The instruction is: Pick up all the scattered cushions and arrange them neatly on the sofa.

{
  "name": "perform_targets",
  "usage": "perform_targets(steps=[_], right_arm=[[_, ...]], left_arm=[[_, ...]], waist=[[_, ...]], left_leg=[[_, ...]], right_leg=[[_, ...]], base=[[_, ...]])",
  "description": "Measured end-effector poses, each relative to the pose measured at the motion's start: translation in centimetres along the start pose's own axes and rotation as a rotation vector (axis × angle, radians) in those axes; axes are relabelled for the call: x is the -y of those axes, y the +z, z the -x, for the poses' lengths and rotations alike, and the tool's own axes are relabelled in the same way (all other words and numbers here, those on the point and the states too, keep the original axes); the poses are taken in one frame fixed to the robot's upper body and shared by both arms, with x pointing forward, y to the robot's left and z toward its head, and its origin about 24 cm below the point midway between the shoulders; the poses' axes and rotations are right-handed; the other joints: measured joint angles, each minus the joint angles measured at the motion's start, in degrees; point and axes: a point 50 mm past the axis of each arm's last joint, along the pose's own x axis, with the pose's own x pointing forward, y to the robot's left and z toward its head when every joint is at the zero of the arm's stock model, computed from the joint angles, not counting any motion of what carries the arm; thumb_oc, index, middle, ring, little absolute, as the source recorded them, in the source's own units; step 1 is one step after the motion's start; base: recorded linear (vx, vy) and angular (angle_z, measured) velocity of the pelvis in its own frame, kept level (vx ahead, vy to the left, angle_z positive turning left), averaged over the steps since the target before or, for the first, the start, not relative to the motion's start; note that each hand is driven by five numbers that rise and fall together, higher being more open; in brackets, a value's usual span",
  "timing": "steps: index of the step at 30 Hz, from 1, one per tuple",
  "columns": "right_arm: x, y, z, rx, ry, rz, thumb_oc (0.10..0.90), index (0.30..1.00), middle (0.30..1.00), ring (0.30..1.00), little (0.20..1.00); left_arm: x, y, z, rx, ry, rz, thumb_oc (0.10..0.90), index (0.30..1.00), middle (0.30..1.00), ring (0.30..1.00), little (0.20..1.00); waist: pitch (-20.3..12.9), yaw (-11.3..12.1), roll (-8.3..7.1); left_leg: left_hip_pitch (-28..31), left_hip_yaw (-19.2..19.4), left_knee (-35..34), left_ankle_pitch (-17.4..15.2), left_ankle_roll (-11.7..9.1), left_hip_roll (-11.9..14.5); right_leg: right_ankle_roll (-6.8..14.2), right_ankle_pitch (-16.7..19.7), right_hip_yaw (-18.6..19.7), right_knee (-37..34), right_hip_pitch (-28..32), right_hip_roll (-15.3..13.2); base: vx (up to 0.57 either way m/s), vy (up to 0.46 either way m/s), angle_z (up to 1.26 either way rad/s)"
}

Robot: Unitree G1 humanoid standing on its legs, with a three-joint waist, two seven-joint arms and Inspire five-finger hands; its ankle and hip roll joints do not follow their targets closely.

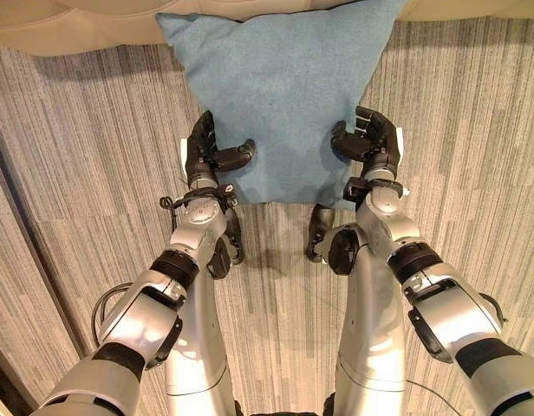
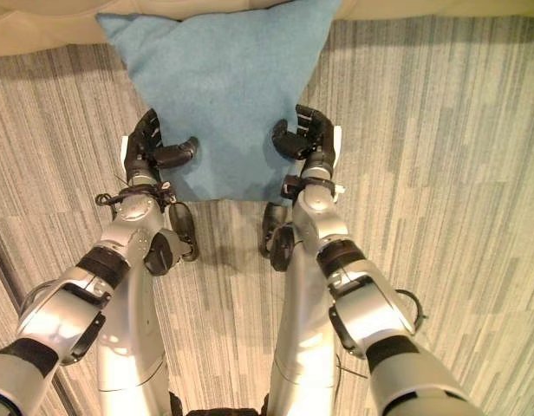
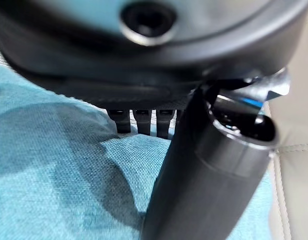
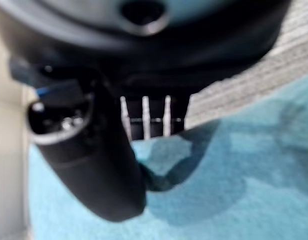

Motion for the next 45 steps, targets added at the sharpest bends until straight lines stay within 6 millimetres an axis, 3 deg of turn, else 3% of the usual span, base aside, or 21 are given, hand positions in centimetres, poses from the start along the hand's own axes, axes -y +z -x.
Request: perform_targets(steps=[5, 10, 17, 18, 19, 20, 21, 23, 25, 31, 33, 38, 45], right_arm=[[0.1, 0.8, -0.1, 0.042, 0.008, -0.009, 0.4, 0.3, 0.3, 0.3, 0.3], [-0.3, 1.6, 0.0, 0.071, 0.024, -0.041, 0.4, 0.3, 0.3, 0.3, 0.3], [-0.4, 2.8, 0.2, 0.12, 0.031, -0.099, 0.4, 0.3, 0.3, 0.3, 0.3], [-0.1, 2.0, 0.6, 0.098, 0.021, -0.105, 0.4, 0.3, 0.3, 0.3, 0.3], [0.3, -1.2, 2.0, 0.019, 0.008, -0.103, 0.4, 0.3, 0.3, 0.3, 0.3], [1.6, -6.1, 5.2, -0.091, 0.007, -0.065, 0.4, 0.3, 0.3, 0.3, 0.3], [2.5, -7.7, 7.4, -0.11, 0.026, -0.044, 0.4, 0.3, 0.3, 0.3, 0.3], [4.3, -8.9, 10.6, -0.115, 0.016, -0.046, 0.4, 0.3, 0.3, 0.3, 0.3], [4.9, -10.0, 11.8, -0.153, 0.01, -0.029, 0.4, 0.3, 0.3, 0.3, 0.3], [6.2, -11.1, 13.6, -0.182, 0.018, 0.044, 0.4, 0.3, 0.3, 0.3, 0.3], [7.3, -11.2, 14.1, -0.179, 0.061, 0.152, 0.4, 0.3, 0.3, 0.3, 0.3], [8.4, -12.0, 16.0, -0.212, 0.071, 0.192, 0.4, 0.3, 0.3, 0.3, 0.3], [9.9, -13.1, 18.3, -0.286, 0.103, 0.237, 0.4, 0.3, 0.3, 0.3, 0.3]], left_arm=[[-0.6, 0.4, -0.2, 0.01, 0.012, 0.0, 0.4, 0.3, 0.3, 0.3, 0.3], [-0.5, 2.2, -0.4, 0.058, -0.001, 0.066, 0.4, 0.3, 0.3, 0.3, 0.3], [0.1, 4.6, 0.2, 0.138, -0.036, 0.186, 0.4, 0.3, 0.3, 0.3, 0.3], [-0.4, 4.1, 0.7, 0.135, -0.037, 0.185, 0.4, 0.3, 0.3, 0.3, 0.3], [-0.9, 1.0, 1.8, 0.064, -0.028, 0.161, 0.4, 0.3, 0.3, 0.3, 0.3], [-2.6, -4.1, 4.3, -0.047, -0.007, 0.101, 0.4, 0.3, 0.3, 0.3, 0.3], [-3.5, -6.0, 6.1, -0.082, -0.017, 0.079, 0.4, 0.3, 0.3, 0.3, 0.3], [-4.0, -7.7, 9.1, -0.108, -0.05, 0.092, 0.4, 0.3, 0.3, 0.3, 0.3], [-4.7, -9.3, 10.5, -0.154, -0.047, 0.085, 0.4, 0.3, 0.3, 0.3, 0.3], [-5.9, -11.3, 12.4, -0.23, -0.056, 0.068, 0.4, 0.3, 0.3, 0.3, 0.3], [-6.7, -12.0, 13.2, -0.257, -0.085, 0.048, 0.4, 0.3, 0.3, 0.3, 0.3], [-7.5, -13.2, 14.8, -0.309, -0.104, 0.037, 0.4, 0.3, 0.3, 0.3, 0.3], [-8.4, -14.8, 17.1, -0.395, -0.111, 0.024, 0.4, 0.3, 0.3, 0.3, 0.3]], waist=[[0.0, -0.21, 0.0], [0.0, -0.29, 0.0], [-0.36, -0.13, 0.06], [-0.18, -0.13, 0.02], [-2.87, -0.14, 0.11], [-13.41, -0.1, -0.37], [-15.43, -0.08, -0.37], [-15.45, 0.14, -0.42], [-15.43, 0.4, -0.52], [-15.74, 0.6, -0.44], [-15.64, 0.96, -0.44], [-15.82, 1.05, -0.25], [-19.09, 1.22, -0.52]], left_leg=[[0.01, 0.18, -0.14, 0.11, -0.19, 0.06], [0.31, 0.76, -2.7, 0.95, -0.13, -0.14], [12.13, 0.82, -30.62, 12.92, -1.53, -2.86], [18.41, 0.77, -36.98, 15.06, -2.0, -3.36], [23.01, -0.14, -41.48, 16.45, -3.18, -3.93], [23.05, -2.22, -43.75, 16.05, -3.76, -5.16], [27.91, -2.54, -47.42, 16.35, -3.93, -5.51], [37.0, -3.1, -57.25, 19.7, -4.66, -6.52], [42.16, -3.57, -60.0, 19.72, -4.62, -6.61], [55.17, -4.77, -68.63, 22.0, -5.41, -6.67], [62.62, -5.06, -73.73, 23.36, -5.7, -6.15], [74.56, -5.61, -79.22, 23.85, -6.42, -4.68], [82.46, -5.11, -79.07, 23.24, -7.13, -3.5]], right_leg=[[0.2, 0.28, 0.08, -0.46, 0.03, 0.09], [0.63, 1.35, 0.29, -3.01, 0.3, 0.05], [0.49, 11.19, -3.28, -29.52, 12.66, -0.52], [-0.03, 12.6, -4.38, -35.08, 19.05, -0.55], [0.97, 13.7, -4.98, -39.7, 23.85, -0.23], [1.28, 13.02, -4.86, -41.2, 23.5, -0.27], [2.17, 13.0, -5.37, -44.07, 28.29, -0.38], [2.88, 14.44, -6.75, -51.1, 36.65, -0.86], [3.06, 14.12, -7.54, -52.81, 41.48, -0.99], [3.23, 14.4, -9.63, -58.52, 53.67, -0.65], [3.29, 14.76, -10.62, -62.53, 60.86, 0.17], [3.86, 14.44, -12.89, -69.15, 73.81, 2.05], [3.19, 15.46, -12.86, -75.92, 85.05, 4.11]], base=[[-0.01, 0.001, 0.0], [-0.09, -0.007, 0.0], [-0.13, -0.017, 0.12], [-0.17, -0.043, 0.16], [-0.1, -0.014, 0.15], [-0.17, -0.083, 0.13], [-0.11, -0.077, 0.2], [-0.04, -0.097, 0.25], [0.02, -0.088, 0.1], [0.08, -0.078, 0.07], [0.15, -0.104, 0.07], [0.14, -0.084, 0.09], [0.18, -0.02, -0.03]])
